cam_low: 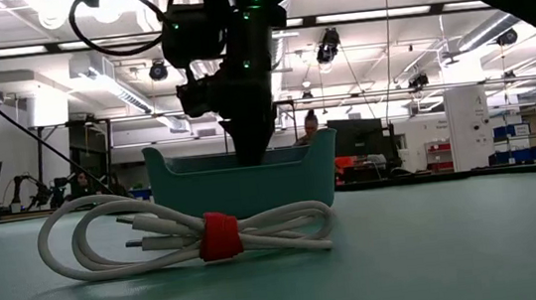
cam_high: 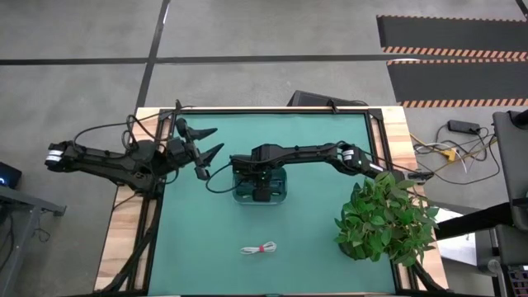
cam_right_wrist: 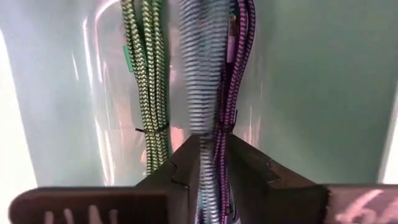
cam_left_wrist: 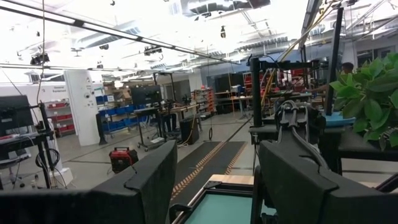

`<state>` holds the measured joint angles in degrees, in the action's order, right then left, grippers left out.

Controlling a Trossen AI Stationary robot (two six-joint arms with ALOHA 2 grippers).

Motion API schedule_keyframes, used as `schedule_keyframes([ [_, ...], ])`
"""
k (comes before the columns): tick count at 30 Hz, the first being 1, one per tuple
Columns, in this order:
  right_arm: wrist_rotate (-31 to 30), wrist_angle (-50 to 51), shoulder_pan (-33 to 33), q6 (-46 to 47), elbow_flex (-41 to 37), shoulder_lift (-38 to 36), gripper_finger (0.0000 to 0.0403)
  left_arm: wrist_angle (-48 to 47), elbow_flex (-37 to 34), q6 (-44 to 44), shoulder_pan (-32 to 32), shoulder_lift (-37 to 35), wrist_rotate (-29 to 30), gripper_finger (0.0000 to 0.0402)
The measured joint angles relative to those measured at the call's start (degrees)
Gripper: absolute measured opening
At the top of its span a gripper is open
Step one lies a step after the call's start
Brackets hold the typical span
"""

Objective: Pick and place USB-C Cables
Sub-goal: Put the white charger cable into the green bin

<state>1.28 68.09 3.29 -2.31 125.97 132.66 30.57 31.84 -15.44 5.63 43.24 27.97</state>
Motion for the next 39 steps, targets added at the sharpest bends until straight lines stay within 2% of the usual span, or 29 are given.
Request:
schedule_keyframes([
  [13,-0.02,-0.38,0.0,0.37,0.0,-0.19,0.0113,-0.02,0.0,0.0,0.0,0.11,-0.02,0.0212],
  [25,0.1,-0.54,-1.01,0.31,0.0,-5.69,0.0096,0.0,0.02,0.0,0.02,0.17,-0.02,0.0212],
  [39,0.09,-7.1,-5.96,-2.03,-2.25,-12.81,0.0078,-0.01,0.01,0.13,0.07,0.59,-0.04,0.0212],
])
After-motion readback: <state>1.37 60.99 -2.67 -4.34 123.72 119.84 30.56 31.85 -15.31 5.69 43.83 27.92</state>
